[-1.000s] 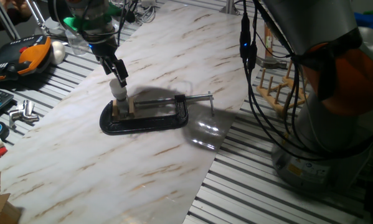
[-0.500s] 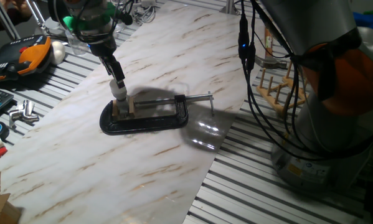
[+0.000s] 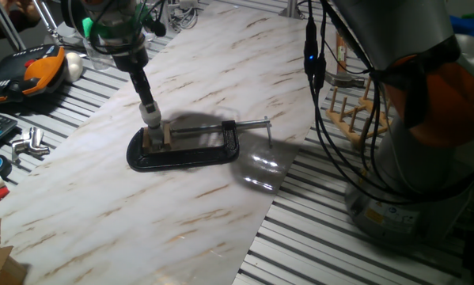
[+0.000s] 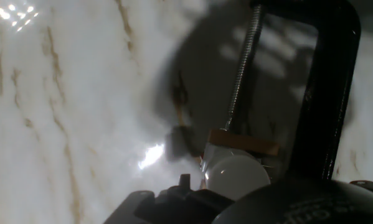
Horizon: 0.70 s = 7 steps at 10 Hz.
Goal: Take out the light bulb by rotating it
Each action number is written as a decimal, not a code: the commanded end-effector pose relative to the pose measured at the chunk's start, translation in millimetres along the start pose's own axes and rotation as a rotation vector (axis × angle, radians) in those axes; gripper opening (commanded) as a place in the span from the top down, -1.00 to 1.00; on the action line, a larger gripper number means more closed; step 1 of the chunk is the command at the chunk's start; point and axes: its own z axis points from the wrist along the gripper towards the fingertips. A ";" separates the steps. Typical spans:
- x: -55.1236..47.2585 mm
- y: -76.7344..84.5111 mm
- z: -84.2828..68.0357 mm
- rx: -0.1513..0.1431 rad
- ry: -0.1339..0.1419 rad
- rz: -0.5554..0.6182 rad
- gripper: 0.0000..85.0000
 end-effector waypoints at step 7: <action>0.1 1.0 4.7 0.006 0.014 0.364 -0.60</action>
